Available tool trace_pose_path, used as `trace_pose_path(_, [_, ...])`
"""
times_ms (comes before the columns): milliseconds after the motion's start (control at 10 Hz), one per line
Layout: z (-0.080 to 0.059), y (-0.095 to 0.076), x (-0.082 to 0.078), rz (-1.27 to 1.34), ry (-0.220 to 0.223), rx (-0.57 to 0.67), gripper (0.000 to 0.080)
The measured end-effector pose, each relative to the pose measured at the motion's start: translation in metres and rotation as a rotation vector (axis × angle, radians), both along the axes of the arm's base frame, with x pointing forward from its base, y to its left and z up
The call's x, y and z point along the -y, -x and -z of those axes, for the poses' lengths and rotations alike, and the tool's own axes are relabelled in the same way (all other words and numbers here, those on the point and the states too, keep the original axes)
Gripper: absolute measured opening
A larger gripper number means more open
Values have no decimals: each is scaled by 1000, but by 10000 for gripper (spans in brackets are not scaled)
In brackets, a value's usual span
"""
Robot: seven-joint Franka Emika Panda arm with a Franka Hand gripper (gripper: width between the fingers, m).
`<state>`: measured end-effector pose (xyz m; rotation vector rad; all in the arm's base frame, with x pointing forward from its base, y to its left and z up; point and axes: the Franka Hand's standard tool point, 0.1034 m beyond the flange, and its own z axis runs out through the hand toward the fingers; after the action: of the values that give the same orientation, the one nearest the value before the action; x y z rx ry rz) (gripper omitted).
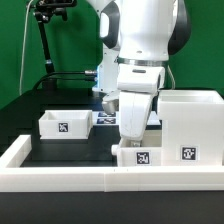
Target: Assemble drawer
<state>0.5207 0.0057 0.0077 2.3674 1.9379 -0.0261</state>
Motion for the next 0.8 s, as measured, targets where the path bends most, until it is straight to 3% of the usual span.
trace_pose_path(200, [-1, -2, 1, -67, 10, -8, 47])
trace_pose_path(600, [-3, -23, 2, -247, 81, -33, 47])
trace_pose_path(800, [-3, -22, 3, -245, 83, -36, 47])
